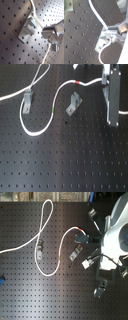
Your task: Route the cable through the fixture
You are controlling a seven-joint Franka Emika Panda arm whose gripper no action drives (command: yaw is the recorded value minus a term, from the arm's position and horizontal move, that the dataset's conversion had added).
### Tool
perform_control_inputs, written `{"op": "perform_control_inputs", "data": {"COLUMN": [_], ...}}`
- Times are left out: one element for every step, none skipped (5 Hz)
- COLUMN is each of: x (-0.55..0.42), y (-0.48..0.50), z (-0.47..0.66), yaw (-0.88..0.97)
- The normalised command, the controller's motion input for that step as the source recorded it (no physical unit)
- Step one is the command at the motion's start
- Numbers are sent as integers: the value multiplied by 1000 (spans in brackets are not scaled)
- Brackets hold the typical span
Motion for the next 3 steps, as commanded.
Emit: {"op": "perform_control_inputs", "data": {"x": [-2, 0, 53], "y": [-3, -3, -6], "z": [-306, -336, 0], "yaw": [-57, -263, -729]}}
